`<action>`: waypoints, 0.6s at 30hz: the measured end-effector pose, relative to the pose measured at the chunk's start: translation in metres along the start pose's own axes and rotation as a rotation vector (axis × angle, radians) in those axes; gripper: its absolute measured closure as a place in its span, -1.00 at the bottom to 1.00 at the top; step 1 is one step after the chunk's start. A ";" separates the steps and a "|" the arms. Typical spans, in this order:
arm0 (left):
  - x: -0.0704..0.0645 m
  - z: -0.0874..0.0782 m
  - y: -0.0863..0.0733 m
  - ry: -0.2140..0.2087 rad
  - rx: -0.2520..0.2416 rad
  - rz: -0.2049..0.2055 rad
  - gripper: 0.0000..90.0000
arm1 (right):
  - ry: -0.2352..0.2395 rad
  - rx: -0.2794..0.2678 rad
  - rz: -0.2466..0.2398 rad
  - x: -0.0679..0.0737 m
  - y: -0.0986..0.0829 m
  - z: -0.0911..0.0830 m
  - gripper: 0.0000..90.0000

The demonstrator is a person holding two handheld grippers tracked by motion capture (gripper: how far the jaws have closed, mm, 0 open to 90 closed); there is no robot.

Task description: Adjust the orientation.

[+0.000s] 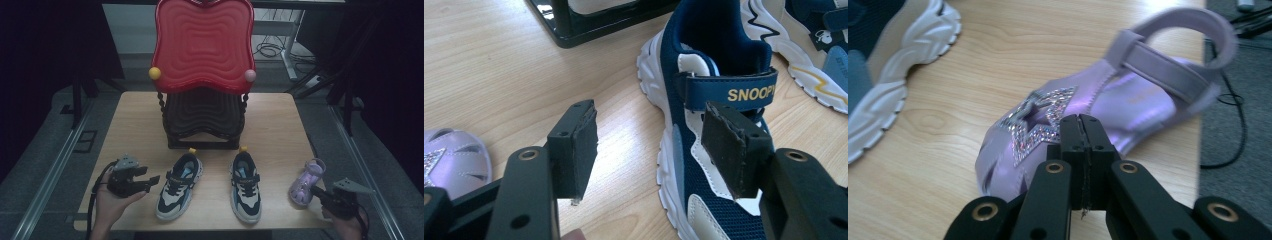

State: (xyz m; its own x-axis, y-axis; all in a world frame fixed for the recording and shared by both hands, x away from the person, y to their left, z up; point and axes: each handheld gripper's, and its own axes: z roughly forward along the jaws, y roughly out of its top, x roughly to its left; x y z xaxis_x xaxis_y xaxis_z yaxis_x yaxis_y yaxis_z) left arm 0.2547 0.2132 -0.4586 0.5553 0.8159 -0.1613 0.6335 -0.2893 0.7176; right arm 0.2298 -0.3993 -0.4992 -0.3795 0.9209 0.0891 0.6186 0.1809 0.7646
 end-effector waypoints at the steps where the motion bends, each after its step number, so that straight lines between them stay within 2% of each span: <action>1: 0.000 0.000 0.000 0.000 0.000 0.000 -0.13 | 0.000 0.000 0.000 0.000 0.000 0.000 1.00; 7: 0.001 0.001 -0.001 -0.002 0.007 -0.002 -0.13 | 0.024 0.002 -0.022 0.009 0.003 0.005 1.00; 13: 0.003 0.002 -0.002 -0.001 0.008 -0.005 -0.13 | 0.049 0.008 -0.068 0.024 0.009 0.016 1.00; 14: 0.003 0.002 -0.002 -0.001 0.009 -0.005 -0.13 | 0.041 0.011 -0.088 0.031 0.011 0.022 1.00; 15: 0.003 0.002 -0.002 0.000 0.009 -0.005 -0.13 | 0.041 0.011 -0.088 0.031 0.011 0.022 1.00; 18: 0.004 0.002 -0.003 -0.001 0.010 -0.006 -0.13 | -0.009 -0.002 -0.103 0.041 0.014 0.029 1.00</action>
State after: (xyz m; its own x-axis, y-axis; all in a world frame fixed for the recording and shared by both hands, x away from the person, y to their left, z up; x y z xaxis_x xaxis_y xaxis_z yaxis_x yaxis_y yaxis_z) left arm 0.2562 0.2161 -0.4624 0.5522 0.8170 -0.1661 0.6421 -0.2897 0.7097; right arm 0.2433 -0.3489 -0.5033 -0.4349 0.9005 0.0042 0.5753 0.2742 0.7706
